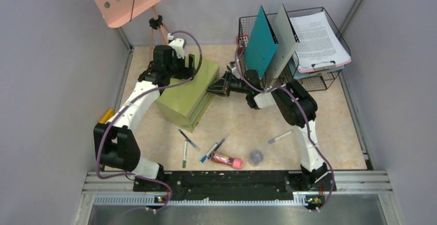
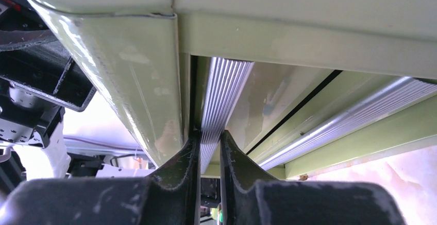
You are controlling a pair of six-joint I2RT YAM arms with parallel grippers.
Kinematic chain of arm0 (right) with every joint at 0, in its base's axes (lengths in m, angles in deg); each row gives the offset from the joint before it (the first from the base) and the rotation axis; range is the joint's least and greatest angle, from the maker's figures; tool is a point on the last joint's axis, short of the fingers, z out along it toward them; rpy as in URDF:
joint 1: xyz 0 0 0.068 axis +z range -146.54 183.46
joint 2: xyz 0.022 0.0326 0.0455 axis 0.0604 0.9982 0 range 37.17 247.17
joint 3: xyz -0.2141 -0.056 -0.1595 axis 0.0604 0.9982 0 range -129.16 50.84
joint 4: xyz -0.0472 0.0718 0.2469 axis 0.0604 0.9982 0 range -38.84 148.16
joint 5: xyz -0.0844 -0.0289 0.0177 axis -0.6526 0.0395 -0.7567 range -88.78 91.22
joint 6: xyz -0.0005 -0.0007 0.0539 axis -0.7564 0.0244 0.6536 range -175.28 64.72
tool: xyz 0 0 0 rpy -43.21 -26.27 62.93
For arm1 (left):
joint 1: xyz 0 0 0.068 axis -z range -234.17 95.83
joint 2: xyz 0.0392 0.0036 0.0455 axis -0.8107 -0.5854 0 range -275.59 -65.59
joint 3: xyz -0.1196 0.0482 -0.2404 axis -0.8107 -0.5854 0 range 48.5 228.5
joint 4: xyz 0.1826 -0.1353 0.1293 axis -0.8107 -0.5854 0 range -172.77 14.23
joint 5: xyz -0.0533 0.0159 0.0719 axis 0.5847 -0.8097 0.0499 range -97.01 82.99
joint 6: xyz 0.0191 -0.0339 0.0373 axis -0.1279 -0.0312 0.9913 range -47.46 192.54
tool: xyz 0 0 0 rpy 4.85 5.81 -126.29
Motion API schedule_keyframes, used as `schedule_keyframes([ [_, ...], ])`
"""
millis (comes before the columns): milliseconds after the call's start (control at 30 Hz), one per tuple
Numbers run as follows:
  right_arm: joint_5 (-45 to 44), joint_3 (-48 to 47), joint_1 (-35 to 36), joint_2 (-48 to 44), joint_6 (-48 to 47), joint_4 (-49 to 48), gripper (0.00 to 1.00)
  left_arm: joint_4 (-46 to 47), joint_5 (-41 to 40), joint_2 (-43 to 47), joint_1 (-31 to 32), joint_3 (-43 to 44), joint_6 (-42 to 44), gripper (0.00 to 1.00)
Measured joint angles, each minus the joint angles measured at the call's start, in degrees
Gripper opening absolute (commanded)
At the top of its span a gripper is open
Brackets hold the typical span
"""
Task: Organize the desk
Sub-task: Open the drawer in the storage box.
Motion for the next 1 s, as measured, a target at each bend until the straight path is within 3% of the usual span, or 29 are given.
schedule_keyframes([
  [633, -1.0, 1.0, 0.0, -2.7, -5.6, 5.0, 0.0, -0.2, -0.9, -0.2, 0.1, 0.4, -0.7, 0.87],
  [1000, -2.6, 2.7, 0.2, -3.1, -5.3, 2.7, 0.0, -1.2, -1.2, -1.0, 0.1, 1.9, -1.6, 0.87],
])
